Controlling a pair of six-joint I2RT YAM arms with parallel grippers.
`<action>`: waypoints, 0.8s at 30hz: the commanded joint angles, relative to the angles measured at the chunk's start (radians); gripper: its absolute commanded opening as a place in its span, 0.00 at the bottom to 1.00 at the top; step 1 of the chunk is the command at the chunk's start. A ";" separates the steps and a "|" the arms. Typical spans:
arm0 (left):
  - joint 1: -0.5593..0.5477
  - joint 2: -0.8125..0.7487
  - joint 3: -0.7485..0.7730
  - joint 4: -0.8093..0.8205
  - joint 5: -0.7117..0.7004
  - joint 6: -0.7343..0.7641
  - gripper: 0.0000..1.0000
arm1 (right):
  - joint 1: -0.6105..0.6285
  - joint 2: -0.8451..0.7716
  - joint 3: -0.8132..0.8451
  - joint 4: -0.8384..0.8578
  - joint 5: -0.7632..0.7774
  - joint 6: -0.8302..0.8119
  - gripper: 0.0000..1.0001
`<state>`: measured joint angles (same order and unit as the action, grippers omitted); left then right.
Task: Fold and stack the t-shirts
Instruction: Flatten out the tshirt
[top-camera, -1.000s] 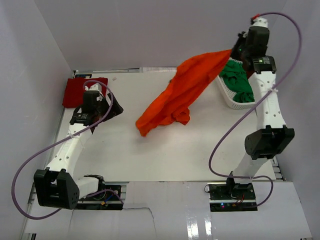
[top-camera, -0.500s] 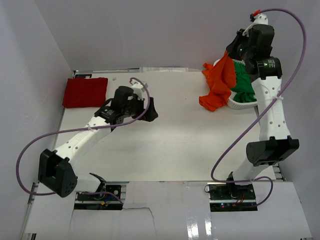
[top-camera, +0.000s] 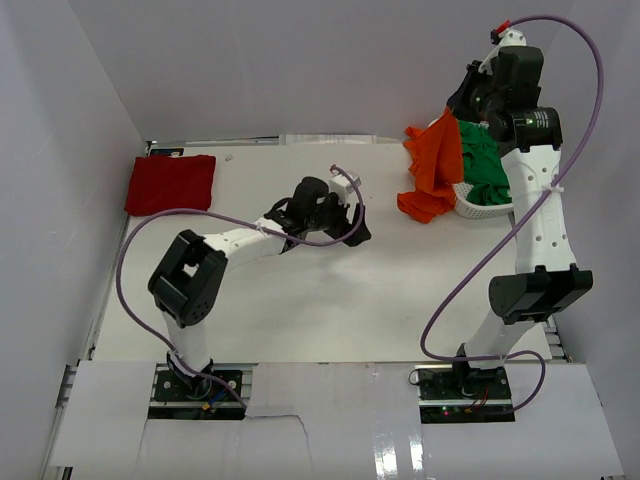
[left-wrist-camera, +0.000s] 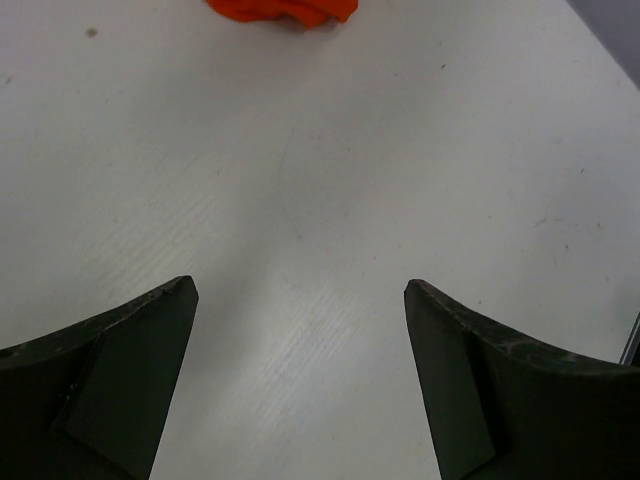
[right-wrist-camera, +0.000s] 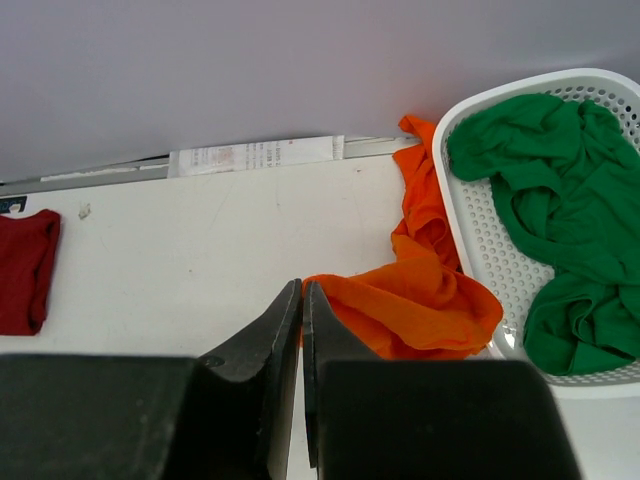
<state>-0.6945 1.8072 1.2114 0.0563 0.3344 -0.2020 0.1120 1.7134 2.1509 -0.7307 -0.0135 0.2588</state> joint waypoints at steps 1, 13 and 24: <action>0.004 0.088 0.091 0.258 0.142 0.021 0.95 | -0.015 -0.028 0.040 0.019 0.009 0.000 0.08; -0.017 0.621 0.736 0.339 0.325 0.067 0.90 | -0.055 -0.040 0.056 0.028 -0.029 0.008 0.08; -0.019 0.931 1.114 0.292 0.316 0.085 0.96 | -0.086 -0.101 0.009 0.031 -0.118 0.030 0.08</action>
<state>-0.7074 2.7396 2.2715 0.3439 0.6392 -0.1379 0.0288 1.6764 2.1612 -0.7357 -0.0826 0.2714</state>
